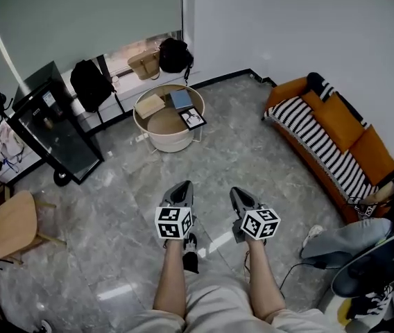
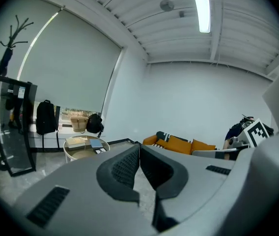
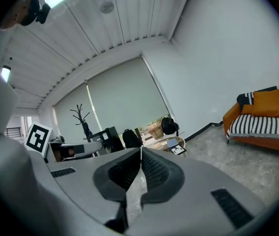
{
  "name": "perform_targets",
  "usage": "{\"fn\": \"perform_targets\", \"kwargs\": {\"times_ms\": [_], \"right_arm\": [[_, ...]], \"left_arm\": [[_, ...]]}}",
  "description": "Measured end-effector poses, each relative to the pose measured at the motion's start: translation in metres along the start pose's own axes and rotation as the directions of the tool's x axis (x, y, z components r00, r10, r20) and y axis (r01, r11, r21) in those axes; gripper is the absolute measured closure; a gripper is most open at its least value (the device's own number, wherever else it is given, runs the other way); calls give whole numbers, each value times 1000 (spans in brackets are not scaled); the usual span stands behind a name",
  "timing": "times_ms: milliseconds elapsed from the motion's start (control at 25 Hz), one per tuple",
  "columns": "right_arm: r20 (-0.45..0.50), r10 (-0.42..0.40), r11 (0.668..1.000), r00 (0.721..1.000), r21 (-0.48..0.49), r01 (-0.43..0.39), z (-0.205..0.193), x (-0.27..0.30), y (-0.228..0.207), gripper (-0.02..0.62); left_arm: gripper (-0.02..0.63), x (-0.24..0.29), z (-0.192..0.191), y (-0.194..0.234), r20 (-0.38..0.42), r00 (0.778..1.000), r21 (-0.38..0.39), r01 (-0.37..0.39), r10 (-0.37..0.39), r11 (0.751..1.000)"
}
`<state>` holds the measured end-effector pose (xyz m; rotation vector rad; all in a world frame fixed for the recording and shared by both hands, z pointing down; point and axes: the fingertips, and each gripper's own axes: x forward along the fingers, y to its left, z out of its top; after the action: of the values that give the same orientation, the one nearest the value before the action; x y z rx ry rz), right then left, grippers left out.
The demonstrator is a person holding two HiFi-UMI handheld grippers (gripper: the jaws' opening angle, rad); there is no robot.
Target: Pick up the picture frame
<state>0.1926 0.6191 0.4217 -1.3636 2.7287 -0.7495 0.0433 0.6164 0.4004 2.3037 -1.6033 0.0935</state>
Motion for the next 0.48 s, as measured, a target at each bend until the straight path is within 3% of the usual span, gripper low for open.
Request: {"fn": "perform_targets", "kwargs": {"times_ms": [480], "right_arm": [[-4,-66,998,998,18,66,49,124,-50,560]], "left_arm": [[584,131,66,86,14,999,-8,53,-53,999]]}}
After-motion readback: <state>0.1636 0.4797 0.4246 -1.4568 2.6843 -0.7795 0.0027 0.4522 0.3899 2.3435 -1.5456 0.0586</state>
